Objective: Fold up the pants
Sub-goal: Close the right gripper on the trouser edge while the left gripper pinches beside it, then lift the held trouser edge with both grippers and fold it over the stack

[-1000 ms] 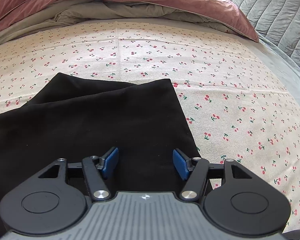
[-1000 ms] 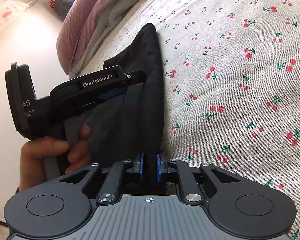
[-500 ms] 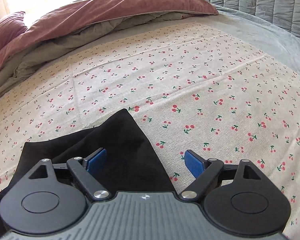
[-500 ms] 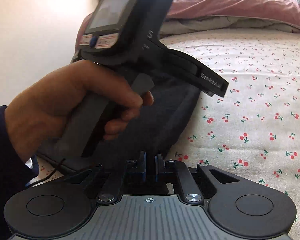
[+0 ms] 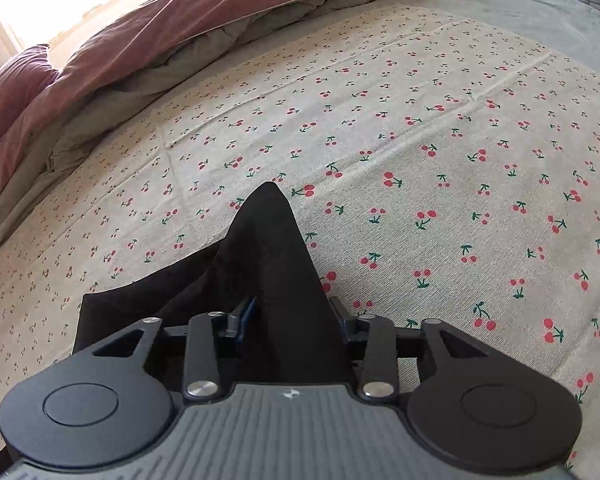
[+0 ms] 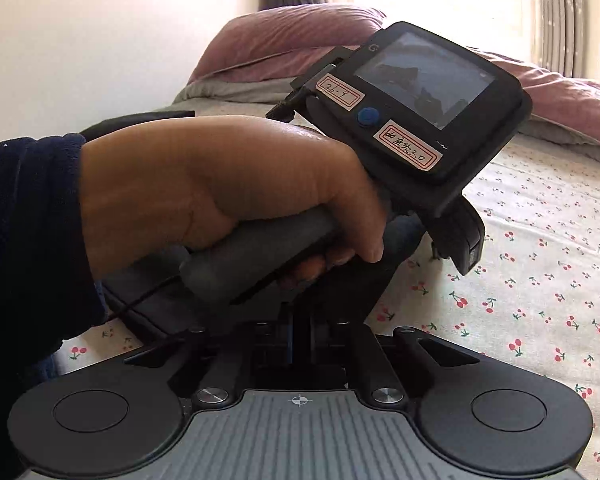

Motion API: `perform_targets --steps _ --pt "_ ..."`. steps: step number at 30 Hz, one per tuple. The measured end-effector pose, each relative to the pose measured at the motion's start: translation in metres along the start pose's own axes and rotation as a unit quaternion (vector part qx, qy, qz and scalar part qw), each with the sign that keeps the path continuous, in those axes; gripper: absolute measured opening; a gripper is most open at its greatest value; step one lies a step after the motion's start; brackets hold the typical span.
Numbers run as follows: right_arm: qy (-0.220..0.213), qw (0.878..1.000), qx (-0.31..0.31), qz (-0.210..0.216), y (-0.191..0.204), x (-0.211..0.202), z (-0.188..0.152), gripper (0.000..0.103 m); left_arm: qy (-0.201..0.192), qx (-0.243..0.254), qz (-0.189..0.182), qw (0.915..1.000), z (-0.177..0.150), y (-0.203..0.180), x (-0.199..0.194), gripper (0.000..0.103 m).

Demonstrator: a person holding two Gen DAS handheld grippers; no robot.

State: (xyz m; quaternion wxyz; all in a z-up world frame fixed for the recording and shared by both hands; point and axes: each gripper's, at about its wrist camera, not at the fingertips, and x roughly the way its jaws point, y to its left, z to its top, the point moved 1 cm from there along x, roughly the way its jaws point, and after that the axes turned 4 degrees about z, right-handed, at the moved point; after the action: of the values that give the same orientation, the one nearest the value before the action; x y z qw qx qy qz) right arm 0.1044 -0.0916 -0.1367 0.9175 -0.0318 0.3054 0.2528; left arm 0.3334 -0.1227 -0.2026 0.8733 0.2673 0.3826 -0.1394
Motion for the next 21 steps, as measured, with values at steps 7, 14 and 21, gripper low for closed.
perform_targets --steps 7,14,21 --pt "-0.007 1.000 -0.010 -0.007 -0.005 -0.009 -0.005 0.008 -0.005 -0.091 -0.020 0.9956 0.002 0.031 -0.016 0.000" --pt "-0.004 0.993 0.103 0.053 -0.050 -0.017 -0.008 0.013 -0.013 -0.146 -0.035 0.9886 0.000 0.043 -0.021 0.000" --pt "0.033 0.967 0.226 0.117 -0.094 0.007 -0.029 0.054 -0.015 -0.165 -0.042 0.9854 -0.001 0.045 -0.021 0.000"
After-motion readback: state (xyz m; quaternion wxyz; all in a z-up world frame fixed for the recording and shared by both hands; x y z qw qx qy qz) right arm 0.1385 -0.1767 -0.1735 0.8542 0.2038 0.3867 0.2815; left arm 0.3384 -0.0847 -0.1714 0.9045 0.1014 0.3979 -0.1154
